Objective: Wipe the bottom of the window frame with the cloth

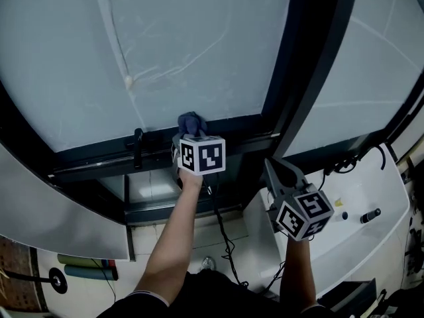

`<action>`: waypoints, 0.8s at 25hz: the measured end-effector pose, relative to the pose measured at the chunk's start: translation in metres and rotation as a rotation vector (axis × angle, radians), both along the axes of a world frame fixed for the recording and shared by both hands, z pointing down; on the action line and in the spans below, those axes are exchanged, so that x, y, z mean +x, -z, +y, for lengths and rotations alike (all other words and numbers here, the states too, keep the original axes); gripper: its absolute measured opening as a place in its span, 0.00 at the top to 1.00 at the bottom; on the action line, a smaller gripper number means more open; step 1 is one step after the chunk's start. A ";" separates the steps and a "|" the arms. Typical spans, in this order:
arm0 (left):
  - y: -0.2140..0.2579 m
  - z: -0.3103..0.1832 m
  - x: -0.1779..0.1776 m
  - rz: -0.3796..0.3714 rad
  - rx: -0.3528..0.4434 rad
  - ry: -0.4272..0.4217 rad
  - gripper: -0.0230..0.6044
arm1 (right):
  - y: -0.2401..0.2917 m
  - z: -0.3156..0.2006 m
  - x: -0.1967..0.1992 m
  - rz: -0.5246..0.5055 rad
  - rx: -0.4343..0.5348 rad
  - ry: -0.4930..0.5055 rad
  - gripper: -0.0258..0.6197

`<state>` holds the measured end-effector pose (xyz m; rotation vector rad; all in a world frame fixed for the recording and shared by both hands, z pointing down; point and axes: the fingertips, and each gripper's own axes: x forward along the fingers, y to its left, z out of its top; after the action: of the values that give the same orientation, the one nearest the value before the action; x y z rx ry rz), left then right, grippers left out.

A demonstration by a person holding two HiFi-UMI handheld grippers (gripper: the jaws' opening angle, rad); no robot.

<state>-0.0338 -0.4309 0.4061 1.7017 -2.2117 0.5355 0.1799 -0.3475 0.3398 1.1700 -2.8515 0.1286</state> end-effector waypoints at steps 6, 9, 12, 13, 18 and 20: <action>-0.001 -0.027 0.045 0.000 -0.011 -0.089 0.82 | -0.003 -0.004 0.035 -0.007 -0.011 -0.071 0.96; 0.000 -0.040 0.068 -0.006 -0.018 -0.140 0.82 | -0.007 -0.005 0.047 -0.007 -0.023 -0.095 0.96; 0.001 -0.053 0.094 -0.005 -0.019 -0.193 0.82 | -0.011 -0.007 0.062 -0.006 -0.033 -0.135 0.96; 0.000 -0.057 0.102 -0.001 -0.019 -0.209 0.82 | -0.013 -0.008 0.068 -0.005 -0.034 -0.149 0.96; -0.001 -0.073 0.137 0.002 -0.034 -0.275 0.82 | -0.010 -0.012 0.094 -0.017 -0.030 -0.207 0.96; -0.001 -0.079 0.151 -0.007 -0.040 -0.303 0.82 | -0.011 -0.012 0.104 -0.018 -0.032 -0.230 0.96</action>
<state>0.1172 -0.5102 0.4073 2.0286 -1.9429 0.6512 0.2837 -0.3600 0.3511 1.4941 -2.7089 0.1944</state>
